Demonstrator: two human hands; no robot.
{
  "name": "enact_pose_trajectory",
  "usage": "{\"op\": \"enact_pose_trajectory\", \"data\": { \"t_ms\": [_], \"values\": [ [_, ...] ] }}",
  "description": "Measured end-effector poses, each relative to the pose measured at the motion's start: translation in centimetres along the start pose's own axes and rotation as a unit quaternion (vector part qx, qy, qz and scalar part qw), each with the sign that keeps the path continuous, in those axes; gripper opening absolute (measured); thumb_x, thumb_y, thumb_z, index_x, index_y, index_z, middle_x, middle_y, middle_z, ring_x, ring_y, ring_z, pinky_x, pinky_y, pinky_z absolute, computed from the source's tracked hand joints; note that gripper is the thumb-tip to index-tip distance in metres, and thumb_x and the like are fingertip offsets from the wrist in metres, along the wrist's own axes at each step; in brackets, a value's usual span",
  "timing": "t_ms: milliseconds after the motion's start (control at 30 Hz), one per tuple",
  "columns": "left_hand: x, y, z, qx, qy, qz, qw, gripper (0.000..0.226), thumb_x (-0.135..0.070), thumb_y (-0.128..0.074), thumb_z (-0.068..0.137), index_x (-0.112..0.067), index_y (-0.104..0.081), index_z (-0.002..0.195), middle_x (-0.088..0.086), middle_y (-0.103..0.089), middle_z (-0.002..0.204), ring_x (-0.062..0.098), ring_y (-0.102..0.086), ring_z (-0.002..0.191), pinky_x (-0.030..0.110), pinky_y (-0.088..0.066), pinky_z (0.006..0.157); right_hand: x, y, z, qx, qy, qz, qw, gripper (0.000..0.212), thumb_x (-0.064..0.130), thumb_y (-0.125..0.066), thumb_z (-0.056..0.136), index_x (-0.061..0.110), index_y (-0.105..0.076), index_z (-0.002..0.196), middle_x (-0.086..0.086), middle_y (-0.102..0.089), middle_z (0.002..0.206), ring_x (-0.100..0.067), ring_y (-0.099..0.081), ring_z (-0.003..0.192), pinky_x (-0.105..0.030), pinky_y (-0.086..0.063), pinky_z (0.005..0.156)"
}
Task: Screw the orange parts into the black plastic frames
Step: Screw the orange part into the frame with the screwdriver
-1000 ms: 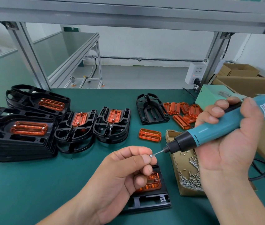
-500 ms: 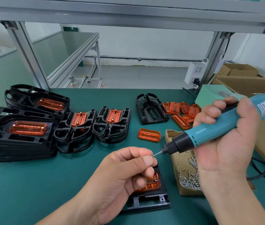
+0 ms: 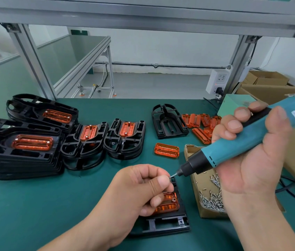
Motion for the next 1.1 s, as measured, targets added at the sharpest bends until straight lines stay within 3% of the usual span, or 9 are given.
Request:
{"op": "enact_pose_trajectory", "data": {
  "t_ms": [133, 233, 333, 400, 533, 667, 767, 933, 1100],
  "values": [
    [-0.2, 0.2, 0.0, 0.004, -0.006, 0.063, 0.998, 0.016, -0.009, -0.060, 0.103, -0.003, -0.068, 0.090, -0.006, -0.063, 0.061, 0.004, -0.042, 0.047, 0.016, -0.031, 0.043, -0.4, 0.2, 0.6, 0.027, 0.005, 0.014, 1.000, 0.025, 0.037, -0.040, 0.112, 0.021, -0.055, 0.101, 0.006, -0.061, 0.085, -0.008, -0.058, 0.069, -0.020, -0.047, 0.064],
    [-0.3, 0.6, 0.1, -0.004, -0.021, 0.139, 0.990, 0.019, -0.013, -0.064, 0.103, -0.014, -0.071, 0.085, -0.006, -0.061, 0.060, 0.007, -0.043, 0.049, 0.017, -0.034, 0.045, -0.3, -0.3, 0.6, 0.064, -0.001, 0.007, 0.998, 0.018, 0.038, -0.061, 0.104, 0.020, -0.057, 0.103, 0.005, -0.062, 0.086, -0.009, -0.059, 0.069, -0.022, -0.048, 0.064],
    [-0.3, 1.0, 0.1, -0.016, -0.028, 0.192, 0.981, 0.010, -0.032, -0.072, 0.089, -0.023, -0.075, 0.086, 0.016, -0.063, 0.070, 0.017, -0.043, 0.057, 0.022, -0.035, 0.047, -0.3, -1.3, 0.1, 0.094, 0.001, -0.025, 0.995, 0.031, 0.043, -0.073, 0.092, 0.020, -0.056, 0.103, 0.005, -0.062, 0.084, -0.011, -0.058, 0.067, -0.023, -0.048, 0.062],
    [-0.1, 1.3, 0.2, -0.029, -0.031, 0.189, 0.981, 0.011, -0.036, -0.073, 0.083, -0.026, -0.076, 0.086, 0.025, -0.068, 0.081, 0.017, -0.045, 0.057, 0.021, -0.036, 0.047, -0.4, -1.2, -0.1, 0.077, 0.010, -0.035, 0.996, 0.026, 0.041, -0.069, 0.096, 0.020, -0.057, 0.103, 0.005, -0.062, 0.084, -0.011, -0.058, 0.068, -0.022, -0.048, 0.063],
    [-0.5, 1.7, -0.1, -0.063, -0.090, 0.230, 0.967, 0.013, -0.039, -0.073, 0.082, -0.031, -0.076, 0.092, -0.003, -0.064, 0.064, 0.009, -0.051, 0.055, 0.017, -0.042, 0.053, -0.9, 0.0, -0.1, -0.003, 0.003, -0.017, 1.000, 0.020, 0.034, -0.049, 0.111, 0.020, -0.058, 0.099, 0.004, -0.060, 0.087, -0.010, -0.058, 0.071, -0.022, -0.050, 0.066],
    [-1.1, 1.5, -0.6, -0.082, -0.140, 0.275, 0.948, 0.021, -0.038, -0.074, 0.084, -0.044, -0.073, 0.104, -0.011, -0.073, 0.083, 0.001, -0.059, 0.062, 0.020, -0.052, 0.062, -1.8, 1.0, 0.3, -0.040, -0.029, 0.008, 0.999, 0.017, 0.030, -0.054, 0.109, 0.019, -0.058, 0.098, 0.002, -0.060, 0.088, -0.010, -0.057, 0.072, -0.021, -0.051, 0.066],
    [-1.3, 1.5, -0.6, -0.074, -0.144, 0.301, 0.940, 0.025, -0.039, -0.073, 0.086, -0.047, -0.071, 0.109, -0.010, -0.075, 0.091, 0.003, -0.064, 0.071, 0.023, -0.053, 0.067, -2.3, 1.3, 0.5, -0.032, -0.057, 0.010, 0.998, 0.013, 0.029, -0.061, 0.104, 0.018, -0.060, 0.097, 0.001, -0.061, 0.087, -0.011, -0.058, 0.071, -0.022, -0.051, 0.065],
    [-0.7, 1.0, 0.2, 0.006, -0.066, 0.234, 0.970, 0.027, -0.036, -0.078, 0.080, -0.041, -0.074, 0.107, -0.002, -0.079, 0.089, 0.001, -0.062, 0.065, 0.015, -0.047, 0.059, -2.1, 0.3, 0.6, 0.037, -0.060, 0.016, 0.997, 0.016, 0.031, -0.050, 0.107, 0.019, -0.058, 0.100, 0.002, -0.059, 0.085, -0.009, -0.056, 0.066, -0.020, -0.050, 0.061],
    [-0.5, 1.2, 0.3, -0.023, -0.079, 0.250, 0.965, 0.028, -0.035, -0.079, 0.081, -0.043, -0.074, 0.107, -0.004, -0.078, 0.089, 0.002, -0.067, 0.074, 0.017, -0.052, 0.070, -2.4, 0.6, 0.5, 0.025, -0.050, 0.006, 0.998, 0.015, 0.030, -0.053, 0.107, 0.019, -0.059, 0.099, 0.002, -0.060, 0.085, -0.009, -0.057, 0.066, -0.020, -0.050, 0.060]
  ]
}}
Point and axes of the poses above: each hand's wrist, its own z-axis towards the middle knuckle, its own y-axis out of the back of the hand, x = y × z, the point moved 7 cm from there along z, towards the middle knuckle
